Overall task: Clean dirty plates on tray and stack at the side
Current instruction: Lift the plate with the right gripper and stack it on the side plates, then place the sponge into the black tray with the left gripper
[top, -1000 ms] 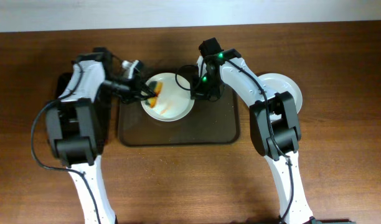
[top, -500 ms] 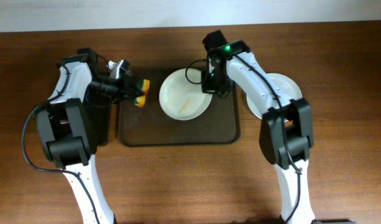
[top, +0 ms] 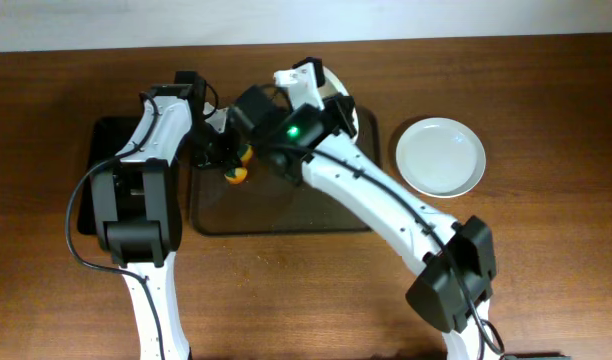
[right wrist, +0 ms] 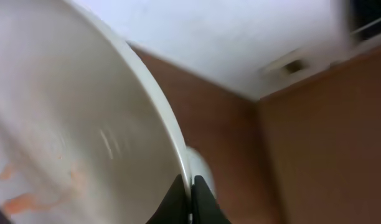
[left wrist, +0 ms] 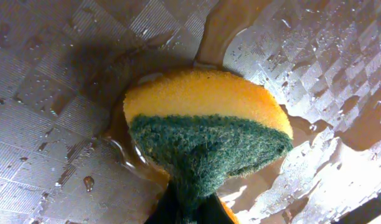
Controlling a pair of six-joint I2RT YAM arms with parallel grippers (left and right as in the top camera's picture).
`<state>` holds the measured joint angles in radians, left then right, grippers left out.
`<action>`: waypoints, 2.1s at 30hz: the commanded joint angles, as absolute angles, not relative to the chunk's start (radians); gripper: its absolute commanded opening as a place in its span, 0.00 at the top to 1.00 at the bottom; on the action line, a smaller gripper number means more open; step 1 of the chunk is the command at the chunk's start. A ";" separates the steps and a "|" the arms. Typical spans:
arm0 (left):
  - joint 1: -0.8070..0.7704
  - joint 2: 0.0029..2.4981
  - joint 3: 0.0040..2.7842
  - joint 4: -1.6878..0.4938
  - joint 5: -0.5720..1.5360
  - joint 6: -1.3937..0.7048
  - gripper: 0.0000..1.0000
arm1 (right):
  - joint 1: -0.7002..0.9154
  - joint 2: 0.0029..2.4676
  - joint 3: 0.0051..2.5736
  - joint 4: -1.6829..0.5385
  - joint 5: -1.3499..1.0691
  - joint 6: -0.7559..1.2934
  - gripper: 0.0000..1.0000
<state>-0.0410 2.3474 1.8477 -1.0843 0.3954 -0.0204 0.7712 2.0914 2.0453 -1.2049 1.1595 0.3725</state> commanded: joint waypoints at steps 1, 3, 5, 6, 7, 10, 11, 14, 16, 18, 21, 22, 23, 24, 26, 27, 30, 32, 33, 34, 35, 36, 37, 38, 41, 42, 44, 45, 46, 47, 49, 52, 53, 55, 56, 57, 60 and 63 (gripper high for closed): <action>-0.042 2.357 1.847 -1.071 0.332 -0.035 1.00 | 0.788 2.063 2.046 -1.209 1.377 0.406 0.96; -0.042 2.357 1.847 -1.070 0.332 -0.035 1.00 | 0.790 2.063 2.046 -1.209 1.401 0.409 0.96; -0.042 2.357 1.847 -1.070 0.332 -0.035 1.00 | 0.792 2.063 2.046 -1.217 1.447 0.451 0.96; -0.042 2.357 1.847 -1.070 0.332 -0.035 1.00 | 0.792 2.063 2.046 -1.220 1.453 0.454 0.96; -0.042 2.357 1.847 -1.070 0.332 -0.035 1.00 | 0.792 2.063 2.046 -1.221 1.452 0.454 0.96; -0.042 2.357 1.847 -1.070 0.332 -0.035 1.00 | 0.791 2.063 2.046 -1.237 1.441 0.544 0.96; -0.042 2.357 1.847 -1.069 0.332 -0.035 1.00 | 0.789 2.063 2.046 -1.250 1.403 0.587 0.96; -0.042 2.357 1.847 -1.059 0.332 -0.035 1.00 | 0.745 2.054 2.046 -1.251 1.156 0.586 0.96; -0.042 2.356 1.850 -1.058 0.332 -0.038 1.00 | 0.682 2.033 2.046 -1.253 0.957 0.584 0.96; -0.042 2.356 1.868 -1.062 0.332 -0.038 1.00 | 0.583 1.999 2.046 -1.253 0.726 0.540 0.96; -0.050 2.356 1.931 -1.092 0.331 -0.038 1.00 | 0.371 1.953 2.046 -1.262 0.344 0.451 0.96; -0.051 2.356 1.959 -1.113 0.320 -0.038 1.00 | 0.296 1.946 2.046 -1.273 0.242 0.440 0.96; -0.055 2.356 1.988 -1.140 0.282 -0.038 1.00 | 0.200 1.945 2.046 -1.295 0.140 0.426 0.96; -0.062 2.356 2.005 -1.158 0.235 -0.040 1.00 | 0.138 1.948 2.046 -1.312 0.095 0.418 0.96; -0.092 2.356 2.037 -1.196 0.098 -0.068 1.00 | -0.008 1.953 2.044 -1.356 0.059 0.418 0.96; -0.106 2.356 2.046 -1.206 0.072 -0.068 1.00 | -0.059 1.954 2.032 -1.359 0.059 0.415 0.96; -0.134 2.354 2.049 -1.221 0.011 -0.110 1.00 | -0.156 1.959 1.972 -1.354 0.059 0.375 0.96; -0.138 2.341 2.057 -1.232 -0.023 -0.135 1.00 | -0.187 1.970 1.927 -1.350 0.059 0.373 0.96; -0.138 2.325 2.069 -1.236 -0.023 -0.135 1.00 | -0.194 1.973 1.888 -1.331 0.059 0.369 0.96; -0.138 2.305 2.074 -1.236 -0.023 -0.135 1.00 | -0.196 1.974 1.853 -1.309 0.059 0.370 0.96; -0.138 2.279 2.080 -1.236 -0.023 -0.135 1.00 | -0.196 1.974 1.810 -1.278 0.059 0.370 0.96; -0.138 2.255 2.086 -1.237 -0.023 -0.135 1.00 | -0.196 1.975 1.773 -1.246 0.054 0.371 0.96; -0.138 2.218 2.096 -1.243 -0.023 -0.134 1.00 | -0.196 1.978 1.720 -1.197 0.048 0.373 0.96; -0.138 2.194 2.098 -1.243 -0.023 -0.134 1.00 | -0.196 1.978 1.684 -1.158 0.044 0.374 0.96; -0.135 2.124 2.098 -1.253 -0.023 -0.134 1.00 | -0.196 1.980 1.552 -1.000 0.025 0.374 0.94; -0.135 2.114 2.098 -1.259 -0.024 -0.134 1.00 | -0.196 1.982 1.529 -0.974 0.022 0.374 0.89; -0.134 2.103 2.098 -1.285 -0.031 -0.134 1.00 | -0.196 1.983 1.494 -0.949 0.006 0.374 0.50; -0.135 2.101 2.098 -1.298 -0.048 -0.134 1.00 | -0.196 1.983 1.496 -0.957 -0.002 0.374 0.39; -0.134 2.101 2.098 -1.317 -0.073 -0.134 1.00 | -0.196 1.980 1.507 -0.967 -0.016 0.373 0.32; -0.133 2.099 2.098 -1.335 -0.099 -0.135 1.00 | -0.191 1.970 1.525 -0.979 -0.017 0.371 0.31; -0.112 2.098 2.098 -1.377 -0.120 -0.142 1.00 | -0.157 1.922 1.578 -0.996 -0.072 0.314 0.30; -0.049 2.099 2.097 -1.428 -0.192 -0.217 1.00 | -0.046 1.859 1.665 -0.995 -0.125 0.292 0.13; -0.027 2.099 2.094 -1.417 -0.192 -0.217 1.00 | -0.012 1.858 1.675 -0.984 -0.125 0.292 0.08; 0.029 2.100 2.052 -1.361 -0.192 -0.230 1.00 | 0.108 1.866 1.676 -0.944 -0.124 0.292 0.00; 0.071 2.100 2.007 -1.330 -0.190 -0.285 1.00 | 0.165 1.875 1.674 -0.923 -0.118 0.291 0.01; 0.084 2.100 1.988 -1.312 -0.187 -0.284 1.00 | 0.184 1.879 1.674 -0.917 -0.111 0.292 0.02; 0.121 2.100 1.898 -1.220 -0.189 -0.285 1.00 | 0.233 1.899 1.674 -0.903 -0.094 0.292 0.02; 0.146 2.102 1.827 -1.148 -0.194 -0.315 1.00 | 0.236 1.905 1.674 -0.911 -0.095 0.292 0.02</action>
<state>0.1284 2.1170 1.8938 -1.1904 -0.1791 -0.2676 0.2455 1.8877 1.6695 -0.9077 -0.1143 0.2974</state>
